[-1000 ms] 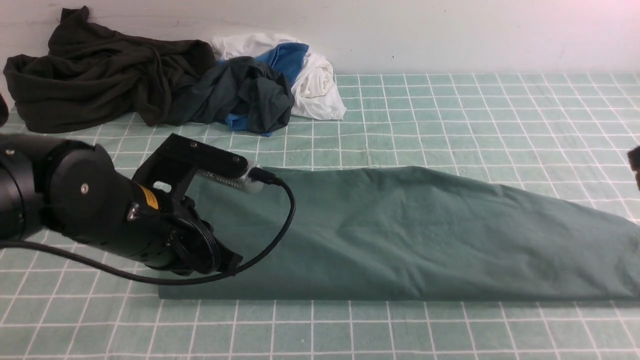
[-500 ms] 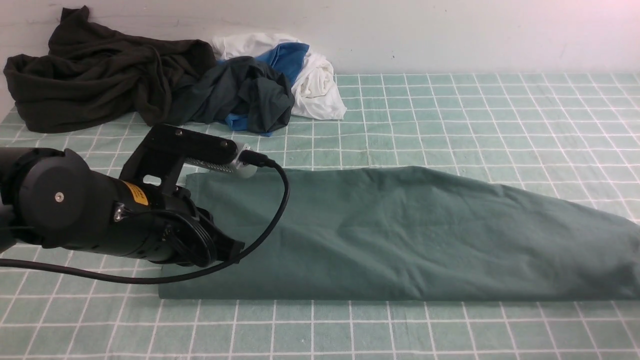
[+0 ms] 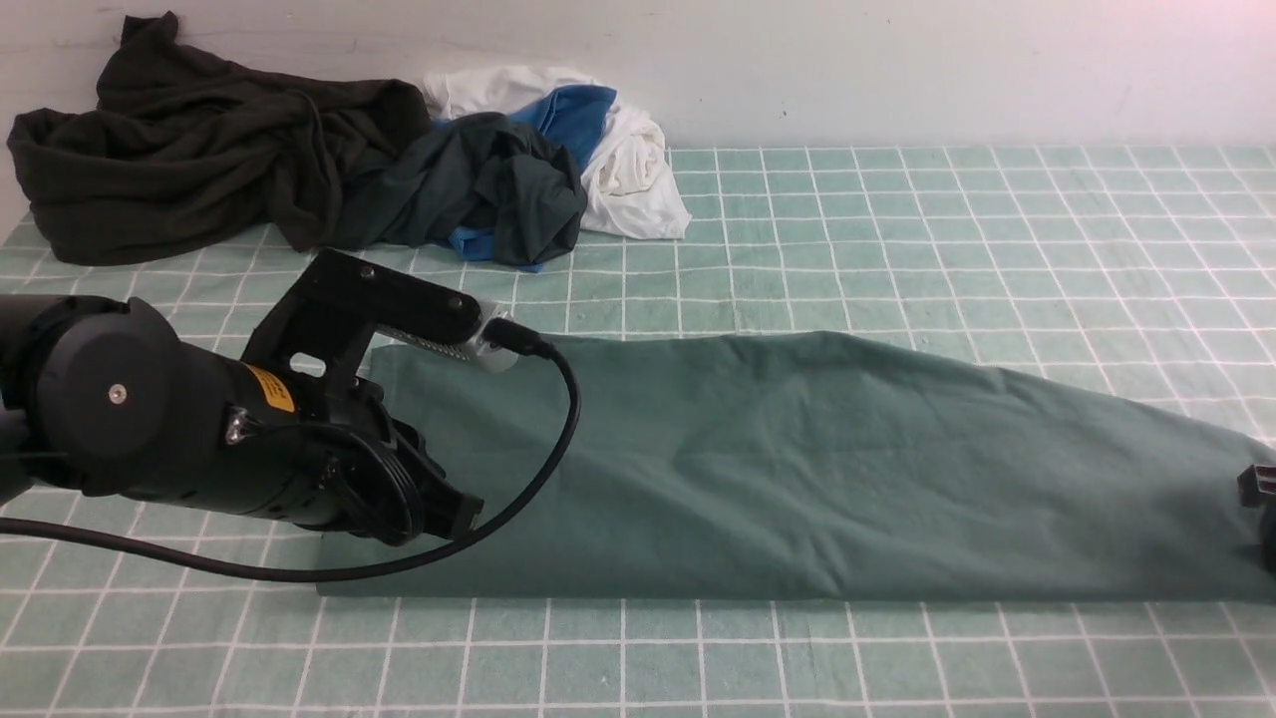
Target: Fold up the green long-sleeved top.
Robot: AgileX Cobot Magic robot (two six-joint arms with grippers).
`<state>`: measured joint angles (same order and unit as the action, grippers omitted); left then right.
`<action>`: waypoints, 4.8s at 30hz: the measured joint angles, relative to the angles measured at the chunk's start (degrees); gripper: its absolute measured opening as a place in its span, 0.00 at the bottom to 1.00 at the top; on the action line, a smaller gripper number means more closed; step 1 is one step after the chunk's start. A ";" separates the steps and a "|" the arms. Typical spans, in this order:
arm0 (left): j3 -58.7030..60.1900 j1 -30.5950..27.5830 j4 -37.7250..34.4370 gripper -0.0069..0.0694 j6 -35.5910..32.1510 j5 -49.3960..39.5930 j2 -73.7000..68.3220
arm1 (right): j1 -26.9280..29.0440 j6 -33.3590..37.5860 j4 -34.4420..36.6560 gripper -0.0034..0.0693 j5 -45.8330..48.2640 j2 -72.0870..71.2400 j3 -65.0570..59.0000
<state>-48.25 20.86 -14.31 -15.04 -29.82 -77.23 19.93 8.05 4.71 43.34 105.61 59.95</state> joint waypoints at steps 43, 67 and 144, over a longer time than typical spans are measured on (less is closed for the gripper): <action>0.11 0.00 18.37 0.09 16.58 -36.63 48.92 | -66.81 -6.38 5.96 0.53 -26.33 7.98 25.50; 13.19 0.00 25.12 0.09 23.77 -38.62 78.24 | -62.96 -12.09 -6.59 0.68 -6.26 2.35 26.06; 17.91 0.00 25.47 0.09 23.77 -37.60 78.39 | -13.65 -20.28 -4.71 0.03 -29.87 -106.13 -61.55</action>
<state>-30.34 20.86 11.17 8.73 -67.42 1.16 6.28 -12.23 0.00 13.47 -0.52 -1.61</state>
